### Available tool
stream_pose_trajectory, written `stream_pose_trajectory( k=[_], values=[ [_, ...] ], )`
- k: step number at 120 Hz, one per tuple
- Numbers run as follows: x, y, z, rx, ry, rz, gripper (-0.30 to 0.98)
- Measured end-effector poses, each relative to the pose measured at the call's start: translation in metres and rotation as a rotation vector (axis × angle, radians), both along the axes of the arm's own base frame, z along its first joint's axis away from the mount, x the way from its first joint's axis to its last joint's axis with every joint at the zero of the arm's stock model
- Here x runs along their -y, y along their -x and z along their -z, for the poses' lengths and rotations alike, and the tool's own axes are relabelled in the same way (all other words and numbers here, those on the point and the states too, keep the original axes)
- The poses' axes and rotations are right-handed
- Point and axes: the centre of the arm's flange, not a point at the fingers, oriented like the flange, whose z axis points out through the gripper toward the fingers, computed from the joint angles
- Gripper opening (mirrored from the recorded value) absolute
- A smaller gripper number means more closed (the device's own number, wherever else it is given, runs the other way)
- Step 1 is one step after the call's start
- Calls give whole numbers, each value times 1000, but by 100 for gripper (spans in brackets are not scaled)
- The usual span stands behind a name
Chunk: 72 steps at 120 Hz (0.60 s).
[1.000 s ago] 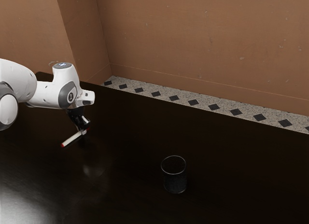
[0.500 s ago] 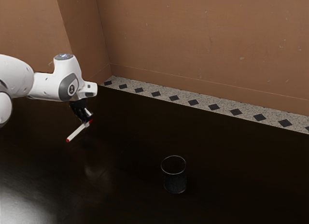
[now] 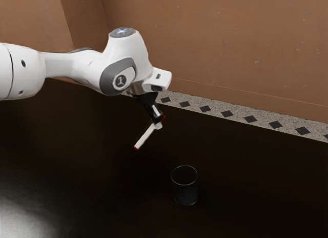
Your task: Put the marker into the pen holder.
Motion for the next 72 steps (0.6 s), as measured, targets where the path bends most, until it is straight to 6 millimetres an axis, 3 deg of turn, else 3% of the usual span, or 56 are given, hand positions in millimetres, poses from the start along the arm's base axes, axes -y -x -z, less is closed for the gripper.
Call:
stream_pose_trajectory(
  k=[11,20,27,41,60,72],
  values=[
    [67,32,-8,2,-6,79,-10],
    [101,56,-4,-1,-4,110,-10],
    [113,69,-7,20,4,113,-9],
    [134,92,-35,112,46,113,-8],
    [165,124,-8,134,127,130,-5],
    [178,142,-7,166,157,151,-4]
  ],
)
